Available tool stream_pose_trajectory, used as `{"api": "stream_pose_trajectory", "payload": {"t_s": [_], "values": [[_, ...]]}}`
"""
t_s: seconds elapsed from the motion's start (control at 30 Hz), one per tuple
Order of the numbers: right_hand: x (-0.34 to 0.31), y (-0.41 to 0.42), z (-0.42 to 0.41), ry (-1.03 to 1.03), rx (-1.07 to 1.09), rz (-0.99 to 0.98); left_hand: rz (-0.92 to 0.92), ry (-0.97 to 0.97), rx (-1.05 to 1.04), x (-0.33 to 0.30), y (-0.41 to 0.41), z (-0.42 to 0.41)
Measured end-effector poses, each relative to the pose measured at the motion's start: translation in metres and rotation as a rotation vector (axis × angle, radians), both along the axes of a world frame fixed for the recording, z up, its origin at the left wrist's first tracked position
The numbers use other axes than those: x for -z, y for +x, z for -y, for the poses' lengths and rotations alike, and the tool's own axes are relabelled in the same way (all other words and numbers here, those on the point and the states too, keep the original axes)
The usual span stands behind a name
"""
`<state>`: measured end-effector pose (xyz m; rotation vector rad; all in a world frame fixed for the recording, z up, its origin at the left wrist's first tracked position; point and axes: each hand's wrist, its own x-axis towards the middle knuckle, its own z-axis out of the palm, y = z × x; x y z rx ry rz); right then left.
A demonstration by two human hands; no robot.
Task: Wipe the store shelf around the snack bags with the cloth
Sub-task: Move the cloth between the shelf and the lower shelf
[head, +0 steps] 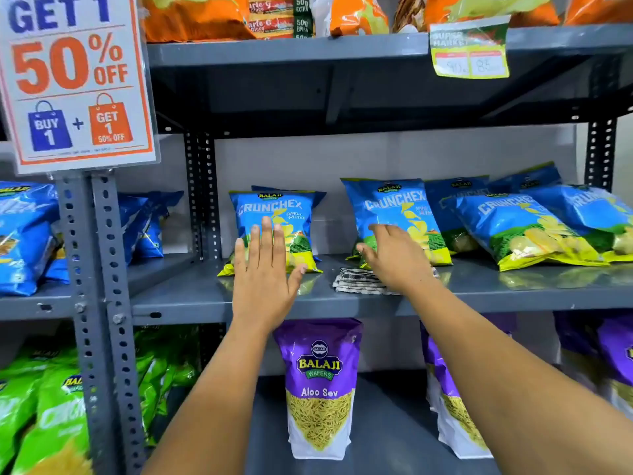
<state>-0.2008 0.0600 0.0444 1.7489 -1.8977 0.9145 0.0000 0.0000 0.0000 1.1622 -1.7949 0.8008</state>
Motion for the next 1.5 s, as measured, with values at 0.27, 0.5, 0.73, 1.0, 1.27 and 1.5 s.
{"api": "stream_pose_trajectory", "payload": {"t_s": [0.27, 0.5, 0.73, 1.0, 1.27, 1.5], "values": [[0.016, 0.014, 0.010, 0.234, 0.037, -0.105, -0.064, 0.070, 0.004, 0.053, 0.001, 0.015], [-0.006, 0.013, 0.021, 0.346, 0.028, -0.087, -0.087, 0.048, 0.050, 0.056, 0.001, 0.018], [0.013, 0.000, 0.030, 0.637, -0.080, 0.091, -0.078, 0.074, 0.077, 0.056, 0.003, 0.018], [0.034, 0.033, 0.020, 0.147, 0.098, -0.077, -0.024, 0.153, 0.072, 0.145, 0.068, 0.004], [0.145, 0.125, -0.026, -0.312, -0.414, 0.656, -0.104, 0.420, -0.274, 0.269, 0.187, 0.000], [0.286, 0.176, 0.007, 0.418, -0.472, 0.943, -0.207, 0.247, -0.288, 0.301, 0.192, 0.037]]}}
